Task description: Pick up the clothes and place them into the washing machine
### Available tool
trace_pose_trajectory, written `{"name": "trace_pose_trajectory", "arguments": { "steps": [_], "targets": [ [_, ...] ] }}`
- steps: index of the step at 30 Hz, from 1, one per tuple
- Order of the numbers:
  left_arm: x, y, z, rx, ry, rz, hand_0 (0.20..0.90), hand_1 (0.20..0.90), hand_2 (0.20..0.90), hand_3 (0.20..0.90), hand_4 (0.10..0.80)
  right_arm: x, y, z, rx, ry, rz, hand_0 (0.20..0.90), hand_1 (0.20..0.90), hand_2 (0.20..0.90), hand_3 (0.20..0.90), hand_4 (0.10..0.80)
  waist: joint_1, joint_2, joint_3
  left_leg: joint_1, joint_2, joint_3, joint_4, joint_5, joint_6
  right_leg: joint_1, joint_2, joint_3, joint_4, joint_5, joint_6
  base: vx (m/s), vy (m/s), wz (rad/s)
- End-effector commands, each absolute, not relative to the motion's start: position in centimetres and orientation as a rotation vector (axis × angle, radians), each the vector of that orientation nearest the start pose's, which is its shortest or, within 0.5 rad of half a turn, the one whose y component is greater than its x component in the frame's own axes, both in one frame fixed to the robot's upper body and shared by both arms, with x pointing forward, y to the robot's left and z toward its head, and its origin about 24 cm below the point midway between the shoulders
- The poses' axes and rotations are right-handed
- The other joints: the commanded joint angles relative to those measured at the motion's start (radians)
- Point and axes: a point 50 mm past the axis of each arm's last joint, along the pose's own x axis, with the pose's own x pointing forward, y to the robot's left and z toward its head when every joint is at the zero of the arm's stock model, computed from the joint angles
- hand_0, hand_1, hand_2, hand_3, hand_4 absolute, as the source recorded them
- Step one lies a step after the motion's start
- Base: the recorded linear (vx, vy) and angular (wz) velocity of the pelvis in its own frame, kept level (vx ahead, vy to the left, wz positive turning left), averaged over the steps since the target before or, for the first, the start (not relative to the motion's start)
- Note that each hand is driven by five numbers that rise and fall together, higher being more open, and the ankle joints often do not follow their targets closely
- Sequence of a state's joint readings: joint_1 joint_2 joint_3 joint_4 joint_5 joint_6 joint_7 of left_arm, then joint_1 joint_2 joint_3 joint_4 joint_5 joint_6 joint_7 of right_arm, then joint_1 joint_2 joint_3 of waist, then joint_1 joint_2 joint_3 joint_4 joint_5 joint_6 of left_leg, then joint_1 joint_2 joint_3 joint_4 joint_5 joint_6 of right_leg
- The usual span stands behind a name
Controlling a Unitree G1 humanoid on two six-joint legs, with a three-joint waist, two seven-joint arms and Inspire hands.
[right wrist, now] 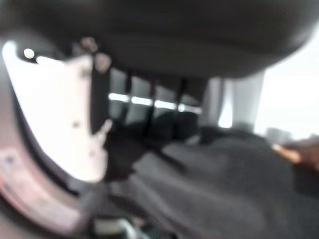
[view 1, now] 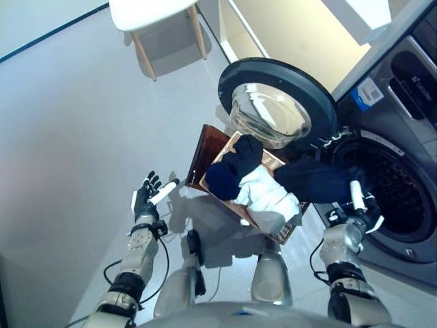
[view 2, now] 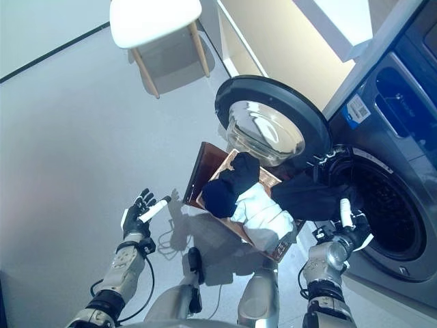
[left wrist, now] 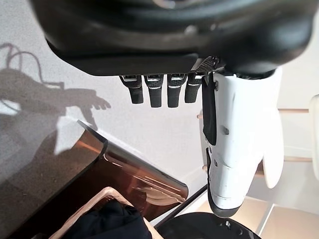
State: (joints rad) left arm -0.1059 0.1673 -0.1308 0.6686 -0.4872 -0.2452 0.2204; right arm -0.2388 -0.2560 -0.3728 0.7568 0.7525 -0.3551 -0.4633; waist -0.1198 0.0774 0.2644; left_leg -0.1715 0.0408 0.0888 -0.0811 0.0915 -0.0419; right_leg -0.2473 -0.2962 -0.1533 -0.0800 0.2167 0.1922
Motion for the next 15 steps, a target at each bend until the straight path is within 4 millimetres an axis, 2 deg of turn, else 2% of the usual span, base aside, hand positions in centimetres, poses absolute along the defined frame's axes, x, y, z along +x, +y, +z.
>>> {"name": "trace_pose_trajectory", "arguments": {
  "steps": [1,2,3,4,8,9,12,13,14,15],
  "targets": [
    [25.5,20.7,-3.8,-0.19,0.214,0.349,0.9,0.9,0.9,0.9,0.8,23.8,-36.7,5.4,0.423,-0.291,-1.137,0.2,0.2,0.2,0.2,0.3,0.027,-0.026,-0.082,0.104,0.051,-0.012,0.0,-0.099,-0.092,0.014,-0.063,0.005,0.11,-0.04,0.041,0.041,-0.01,0.02],
    [25.5,20.7,-3.9,-0.191,0.214,0.349,0.9,0.9,0.9,0.9,0.8,23.8,-36.7,5.5,0.421,-0.291,-1.138,0.2,0.2,0.2,0.2,0.3,0.027,-0.025,-0.08,0.107,0.051,-0.012,0.0,-0.1,-0.092,0.016,-0.063,0.005,0.109,-0.04,0.041,0.046,-0.016,0.0],
    [25.4,20.8,-3.9,-0.182,0.215,0.344,0.9,0.9,0.9,0.9,0.8,24.0,-37.0,7.0,0.383,-0.342,-1.116,0.2,0.2,0.2,0.2,0.3,0.029,-0.032,-0.088,0.115,0.054,-0.013,0.001,-0.101,-0.093,0.026,-0.06,0.002,0.11,-0.044,0.04,0.0,0.0,0.0],
    [25.4,20.8,-3.9,-0.182,0.216,0.344,0.9,0.9,0.9,0.9,0.8,24.0,-37.0,7.0,0.381,-0.342,-1.117,0.2,0.2,0.2,0.2,0.3,0.029,-0.031,-0.087,0.116,0.054,-0.013,0.001,-0.102,-0.093,0.028,-0.06,0.002,0.109,-0.045,0.04,0.038,-0.015,-0.01],
    [25.4,20.8,-4.1,-0.172,0.229,0.345,0.9,0.9,0.9,0.9,0.8,24.6,-36.0,9.2,0.314,-0.416,-1.01,0.2,0.2,0.2,0.2,0.3,0.027,-0.045,-0.1,0.138,0.063,-0.01,0.002,-0.104,-0.096,0.051,-0.051,-0.001,0.105,-0.047,0.037,0.031,-0.017,-0.03],
    [25.4,20.8,-4.1,-0.169,0.234,0.345,0.9,0.9,0.9,0.9,0.8,24.9,-35.4,9.9,0.28,-0.441,-0.968,0.2,0.2,0.2,0.2,0.3,0.026,-0.049,-0.103,0.145,0.065,-0.009,0.002,-0.105,-0.096,0.057,-0.047,0.001,0.104,-0.049,0.035,0.063,-0.029,-0.08],
    [25.2,20.7,-4.3,-0.157,0.243,0.34,0.9,0.9,0.9,0.9,0.8,25.0,-34.2,9.8,0.24,-0.43,-0.9,0.2,0.2,0.2,0.2,0.3,0.025,-0.059,-0.114,0.16,0.072,-0.007,0.001,-0.107,-0.096,0.074,-0.039,-0.001,0.101,-0.053,0.034,0.049,-0.019,-0.06],
    [25.3,20.7,-4.4,-0.154,0.252,0.339,0.9,0.9,0.9,0.9,0.8,25.4,-32.7,9.9,0.209,-0.42,-0.806,0.2,0.2,0.2,0.2,0.3,0.023,-0.064,-0.12,0.168,0.074,-0.004,0.001,-0.107,-0.097,0.08,-0.034,0.001,0.101,-0.055,0.031,0.038,-0.014,-0.07],
    [25.2,20.7,-4.4,-0.153,0.253,0.34,0.9,0.9,0.9,0.9,0.8,25.4,-32.6,9.9,0.209,-0.418,-0.806,0.2,0.2,0.2,0.2,0.3,0.023,-0.065,-0.12,0.169,0.074,-0.004,0.001,-0.108,-0.097,0.081,-0.034,0.001,0.101,-0.055,0.031,0.043,-0.01,-0.09],
    [25.3,20.6,-4.6,-0.139,0.272,0.334,0.9,0.9,0.9,0.9,0.8,25.7,-31.1,9.6,0.162,-0.393,-0.72,0.2,0.2,0.2,0.2,0.3,0.022,-0.068,-0.125,0.178,0.076,-0.002,0.001,-0.107,-0.097,0.091,-0.03,0.001,0.101,-0.057,0.03,0.027,-0.006,-0.04]
  ]
}}
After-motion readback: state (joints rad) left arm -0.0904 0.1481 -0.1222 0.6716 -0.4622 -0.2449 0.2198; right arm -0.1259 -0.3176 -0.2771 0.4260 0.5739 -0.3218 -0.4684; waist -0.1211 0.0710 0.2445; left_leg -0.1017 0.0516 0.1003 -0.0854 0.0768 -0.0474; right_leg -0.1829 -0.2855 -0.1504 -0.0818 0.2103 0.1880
